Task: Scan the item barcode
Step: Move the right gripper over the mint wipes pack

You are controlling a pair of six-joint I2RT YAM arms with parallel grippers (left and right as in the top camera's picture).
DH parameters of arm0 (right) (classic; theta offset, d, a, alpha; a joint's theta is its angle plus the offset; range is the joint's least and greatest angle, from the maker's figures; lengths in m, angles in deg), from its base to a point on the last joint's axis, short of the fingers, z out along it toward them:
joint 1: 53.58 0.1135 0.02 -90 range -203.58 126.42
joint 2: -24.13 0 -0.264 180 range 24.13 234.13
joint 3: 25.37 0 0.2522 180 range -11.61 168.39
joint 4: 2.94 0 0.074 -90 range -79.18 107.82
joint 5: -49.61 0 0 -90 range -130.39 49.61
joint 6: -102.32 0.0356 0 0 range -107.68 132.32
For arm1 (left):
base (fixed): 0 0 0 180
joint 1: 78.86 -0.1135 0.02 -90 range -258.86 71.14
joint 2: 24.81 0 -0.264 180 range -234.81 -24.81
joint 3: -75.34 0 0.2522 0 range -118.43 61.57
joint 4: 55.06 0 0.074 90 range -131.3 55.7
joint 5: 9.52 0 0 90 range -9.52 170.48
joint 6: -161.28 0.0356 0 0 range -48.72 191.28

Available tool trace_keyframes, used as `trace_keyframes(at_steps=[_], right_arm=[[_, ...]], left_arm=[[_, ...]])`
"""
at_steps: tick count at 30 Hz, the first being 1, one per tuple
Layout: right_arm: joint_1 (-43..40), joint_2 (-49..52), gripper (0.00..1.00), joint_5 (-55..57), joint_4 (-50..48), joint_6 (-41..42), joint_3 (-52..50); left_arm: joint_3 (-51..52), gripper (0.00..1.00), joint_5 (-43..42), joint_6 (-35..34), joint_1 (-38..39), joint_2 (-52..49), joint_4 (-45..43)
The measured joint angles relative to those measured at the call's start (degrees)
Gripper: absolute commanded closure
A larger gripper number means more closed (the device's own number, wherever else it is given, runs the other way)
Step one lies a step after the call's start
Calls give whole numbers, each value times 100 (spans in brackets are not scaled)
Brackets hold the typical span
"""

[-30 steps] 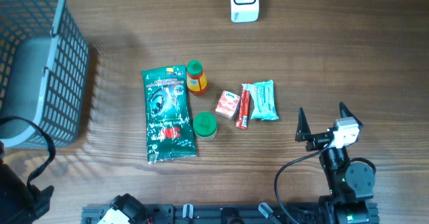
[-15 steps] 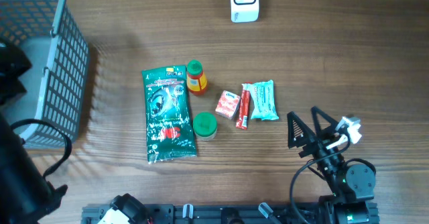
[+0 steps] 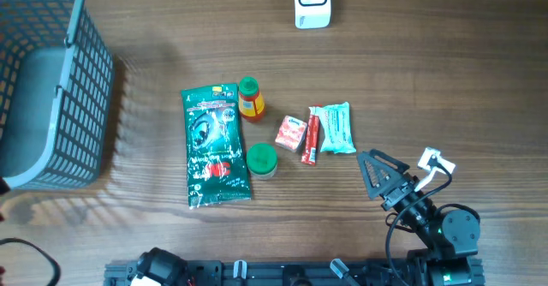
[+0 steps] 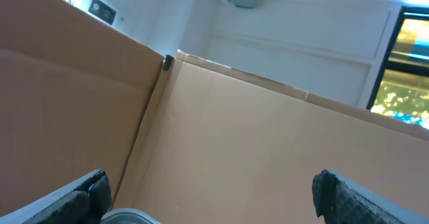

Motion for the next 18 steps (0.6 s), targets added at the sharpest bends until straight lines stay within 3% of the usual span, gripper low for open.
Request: trace_keyframes(at_steps=[9, 18], right_arm=[[0, 1178, 0, 26, 1366, -1106, 898], [0, 3980, 1, 538, 2863, -2468, 3346]], left_arm=[[870, 0, -1283, -1119, -1469, 1237, 420], [1797, 0, -2452, -1825, -2706, 2828, 286]])
